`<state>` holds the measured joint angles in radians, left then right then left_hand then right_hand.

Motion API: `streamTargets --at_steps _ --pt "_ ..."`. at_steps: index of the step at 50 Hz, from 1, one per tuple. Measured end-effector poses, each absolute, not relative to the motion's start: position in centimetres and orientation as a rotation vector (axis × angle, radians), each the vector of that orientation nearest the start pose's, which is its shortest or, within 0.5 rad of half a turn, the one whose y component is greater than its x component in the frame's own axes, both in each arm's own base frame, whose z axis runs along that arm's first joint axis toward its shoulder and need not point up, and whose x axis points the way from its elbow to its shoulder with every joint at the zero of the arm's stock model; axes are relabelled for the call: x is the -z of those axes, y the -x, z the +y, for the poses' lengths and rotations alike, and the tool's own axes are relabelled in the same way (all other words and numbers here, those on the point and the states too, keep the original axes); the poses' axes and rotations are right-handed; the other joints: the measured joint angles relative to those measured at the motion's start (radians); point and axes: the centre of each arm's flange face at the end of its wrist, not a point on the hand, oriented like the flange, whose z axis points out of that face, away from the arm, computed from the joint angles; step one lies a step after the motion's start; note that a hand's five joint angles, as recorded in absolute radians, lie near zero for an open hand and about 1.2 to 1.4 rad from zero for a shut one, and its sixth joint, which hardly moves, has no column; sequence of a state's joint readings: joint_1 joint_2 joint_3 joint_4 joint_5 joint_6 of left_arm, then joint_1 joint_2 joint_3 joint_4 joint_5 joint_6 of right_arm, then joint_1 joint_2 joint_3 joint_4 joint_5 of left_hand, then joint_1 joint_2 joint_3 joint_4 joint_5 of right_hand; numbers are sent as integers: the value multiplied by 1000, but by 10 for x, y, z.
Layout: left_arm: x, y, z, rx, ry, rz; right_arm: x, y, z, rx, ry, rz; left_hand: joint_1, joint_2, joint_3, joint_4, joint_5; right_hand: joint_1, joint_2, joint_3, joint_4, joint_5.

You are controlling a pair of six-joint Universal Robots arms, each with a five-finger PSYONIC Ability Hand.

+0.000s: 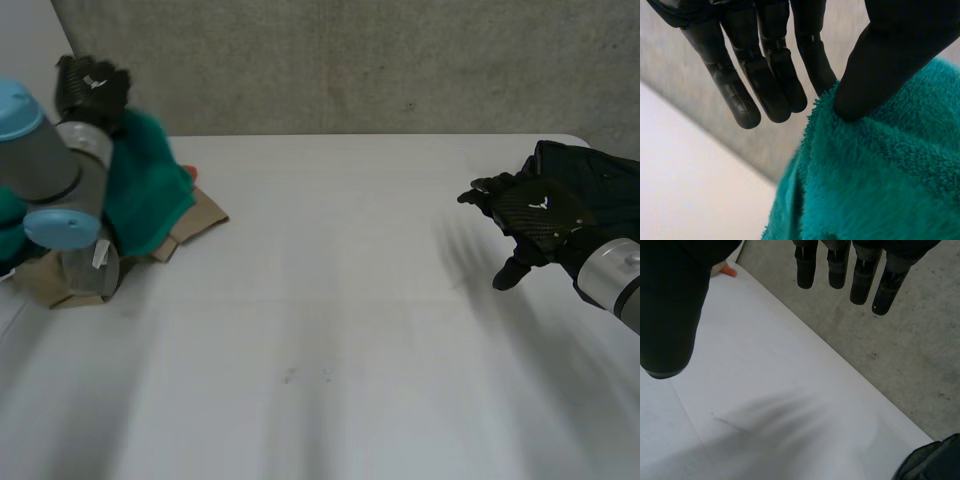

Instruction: Fold the laundry.

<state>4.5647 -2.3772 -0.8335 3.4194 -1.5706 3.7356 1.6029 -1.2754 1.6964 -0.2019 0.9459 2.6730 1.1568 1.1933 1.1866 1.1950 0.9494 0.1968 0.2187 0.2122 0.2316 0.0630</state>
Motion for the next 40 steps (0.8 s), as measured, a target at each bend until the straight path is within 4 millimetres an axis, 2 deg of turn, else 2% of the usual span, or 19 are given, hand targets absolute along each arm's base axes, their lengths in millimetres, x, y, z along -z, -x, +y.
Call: streamTargets --at_steps 1,2,7,8,10,12,15,16,17,18,20,23,27,29,31,32,34,37,40 --pt "-250 215 -461 2196 -652 1665 -198 -195 -314 1866 1090 1981 0 0 0 2 0 0 0 0 0 0" --pt "-268 246 -431 2307 -677 1682 -199 -194 -314 1874 1080 1990 0 1 1 3 0 0 0 0 0 0" --pt "-284 301 -366 2486 -764 1779 -201 -191 -314 1896 1059 2019 0 2 3 3 0 0 0 0 0 0" --pt "-284 320 -340 2540 -809 1832 -202 -189 -315 1908 1047 2036 0 2 3 3 0 0 0 0 0 0" --pt "-282 336 -317 2581 -857 1888 -202 -188 -315 1915 1038 2049 0 3 4 3 0 0 0 0 0 0" --pt "-272 368 -270 2645 -964 2026 -203 -186 -317 1930 1020 2075 0 3 5 4 0 0 0 0 0 0" --pt "-258 390 -238 2661 -1052 2148 -203 -185 -318 1939 1008 2092 -23 -43 -31 -36 -13 0 0 0 0 0" --pt "-249 399 -224 2655 -1096 2208 -203 -184 -318 1941 1003 2098 -107 -116 -113 -119 -75 0 0 0 0 0" --pt "-236 412 -207 2637 -1156 2287 -203 -184 -318 1944 998 2106 -482 -469 -438 -450 -393 0 0 0 0 0" --pt "-229 418 -198 2624 -1191 2328 -202 -183 -319 1946 994 2110 -622 -575 -562 -576 -517 0 0 0 0 0" --pt "-214 431 -180 2594 -1266 2401 -202 -183 -319 1946 989 2119 -943 -933 -919 -931 -851 0 0 0 0 0" --pt "-209 437 -171 2582 -1309 2434 -201 -183 -318 1942 985 2124 -964 -977 -965 -980 -896 0 0 0 0 0" --pt "-219 430 -173 2580 -1292 2434 -201 -184 -317 1927 985 2131 -964 -988 -974 -992 -902 0 0 0 0 0" --pt "-226 419 -180 2563 -1252 2434 -201 -184 -316 1916 985 2136 -964 -988 -973 -992 -902 0 0 0 0 0" --pt "-236 398 -191 2516 -1186 2442 -202 -185 -315 1895 986 2146 -964 -988 -973 -992 -902 0 0 0 0 0" --pt "-236 398 -191 2516 -1186 2442 -202 -185 -315 1895 986 2146 -964 -988 -973 -992 -902 0 0 0 0 0" --pt "-243 372 -199 2439 -1123 2456 -205 -185 -314 1858 988 2165 -961 -986 -973 -991 -902 0 0 0 0 0" --pt "-242 346 -200 2331 -1090 2467 -209 -185 -312 1779 989 2207 -887 -928 -922 -931 -855 0 0 0 0 0" --pt "-231 321 -195 2197 -1085 2466 -210 -185 -309 1679 997 2254 -796 -844 -842 -846 -774 0 0 0 0 0"
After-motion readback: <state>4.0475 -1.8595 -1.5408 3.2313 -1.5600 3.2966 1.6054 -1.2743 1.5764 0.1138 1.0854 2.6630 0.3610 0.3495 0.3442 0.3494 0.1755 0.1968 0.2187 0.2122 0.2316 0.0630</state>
